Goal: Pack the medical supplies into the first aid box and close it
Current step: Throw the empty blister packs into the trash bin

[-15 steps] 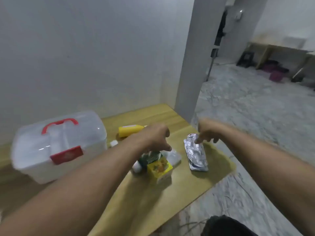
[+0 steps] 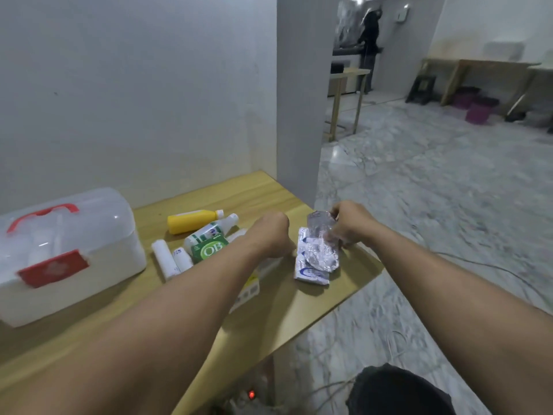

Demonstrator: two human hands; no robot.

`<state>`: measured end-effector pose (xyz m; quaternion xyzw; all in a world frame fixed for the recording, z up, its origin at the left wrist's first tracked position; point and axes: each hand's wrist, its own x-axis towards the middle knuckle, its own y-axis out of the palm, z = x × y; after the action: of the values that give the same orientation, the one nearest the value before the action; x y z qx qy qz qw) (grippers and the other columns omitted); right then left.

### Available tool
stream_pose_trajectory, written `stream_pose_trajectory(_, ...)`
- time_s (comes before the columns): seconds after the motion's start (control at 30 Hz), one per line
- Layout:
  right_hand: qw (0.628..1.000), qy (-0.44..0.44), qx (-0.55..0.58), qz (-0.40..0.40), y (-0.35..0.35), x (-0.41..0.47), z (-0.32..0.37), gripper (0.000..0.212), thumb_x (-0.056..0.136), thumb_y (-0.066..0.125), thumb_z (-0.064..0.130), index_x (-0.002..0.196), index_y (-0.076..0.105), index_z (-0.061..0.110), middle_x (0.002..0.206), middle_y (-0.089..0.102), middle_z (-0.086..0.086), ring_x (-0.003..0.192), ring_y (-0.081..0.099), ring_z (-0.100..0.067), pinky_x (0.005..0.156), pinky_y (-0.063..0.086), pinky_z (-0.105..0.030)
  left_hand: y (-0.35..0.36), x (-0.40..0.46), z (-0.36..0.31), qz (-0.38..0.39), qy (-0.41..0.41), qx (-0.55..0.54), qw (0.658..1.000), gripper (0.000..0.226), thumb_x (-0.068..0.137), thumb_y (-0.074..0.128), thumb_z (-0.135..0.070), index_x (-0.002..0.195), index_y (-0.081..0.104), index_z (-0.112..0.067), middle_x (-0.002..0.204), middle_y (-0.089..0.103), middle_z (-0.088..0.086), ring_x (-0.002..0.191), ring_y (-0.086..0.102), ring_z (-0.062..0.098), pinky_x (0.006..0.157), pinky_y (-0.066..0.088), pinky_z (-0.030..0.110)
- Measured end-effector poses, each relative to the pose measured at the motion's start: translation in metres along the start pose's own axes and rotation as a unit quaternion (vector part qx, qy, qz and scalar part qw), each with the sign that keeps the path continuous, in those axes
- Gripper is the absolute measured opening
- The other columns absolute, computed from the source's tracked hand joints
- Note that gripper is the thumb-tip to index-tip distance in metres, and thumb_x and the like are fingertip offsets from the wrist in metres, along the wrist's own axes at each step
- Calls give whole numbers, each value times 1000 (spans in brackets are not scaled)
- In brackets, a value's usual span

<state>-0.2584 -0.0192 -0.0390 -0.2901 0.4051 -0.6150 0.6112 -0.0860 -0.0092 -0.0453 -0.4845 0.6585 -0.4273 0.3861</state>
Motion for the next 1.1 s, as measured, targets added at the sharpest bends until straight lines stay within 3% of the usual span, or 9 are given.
stream_pose_trajectory(0.13,994,20,105,6,-18,-2,-28,34,71,75,-11,73,51,13,73,60,-11,57,63,-29,64,60,-50,8,0,-25,2,-41,-7,999,36,84,68,-35,70,52,-5,74,54,10,76,51,28,52,35,30)
stream_pose_trajectory(0.3,985,43,166,-19,-36,-11,-70,32,73,73,-11,74,53,14,84,62,-18,64,62,-28,58,59,-42,19,-5,-55,23,-72,-47,996,51,74,75,-50,64,41,-13,67,44,2,77,48,24,51,31,30)
stream_pose_trajectory(0.4,977,62,203,-17,-44,-21,-95,32,75,69,-14,76,52,13,88,60,-19,70,62,-30,68,59,-52,24,-9,-70,31,-64,-46,996,54,63,84,-50,76,51,-10,85,54,4,85,54,25,57,35,28)
stream_pose_trajectory(0.53,971,79,225,-15,-54,-40,-123,30,78,65,-17,75,54,11,86,60,-20,67,59,-27,60,58,-42,30,-11,-85,41,-83,-65,994,68,61,88,-41,108,55,-5,108,61,12,108,58,27,70,40,29)
stream_pose_trajectory(0.6,970,85,229,-19,-58,-51,-137,30,78,66,-17,72,54,10,84,60,-21,62,58,-25,56,56,-37,35,-12,-90,38,-96,-92,990,60,64,88,-32,107,55,-6,99,57,11,106,57,27,71,40,29)
stream_pose_trajectory(0.7,967,97,235,-16,-62,-69,-159,30,78,65,-17,70,54,9,75,59,-17,59,57,-23,61,56,-42,45,-13,-107,-14,-83,-154,984,21,79,67,-9,97,56,-5,97,60,13,93,58,31,66,41,30)
stream_pose_trajectory(0.87,963,141,228,-18,-58,-96,-203,28,78,65,-17,73,55,9,67,58,-14,56,59,-23,59,57,-41,69,-26,-164,-15,10,-221,975,41,83,47,3,121,63,-2,110,67,25,100,65,40,71,51,40)
stream_pose_trajectory(0.97,964,170,205,-4,-43,-111,-229,23,80,63,-14,77,56,7,66,62,-14,53,59,-22,56,58,-39,97,-39,-194,13,55,-229,972,34,86,50,0,113,69,-4,108,68,21,82,63,34,66,46,36)
stream_pose_trajectory(1.1,958,215,188,16,-11,-122,-265,16,79,65,-12,83,60,3,65,66,-14,56,66,-26,62,61,-47,152,-43,-199,44,33,-212,976,21,87,54,-6,96,73,-5,94,70,16,80,63,32,63,45,34)
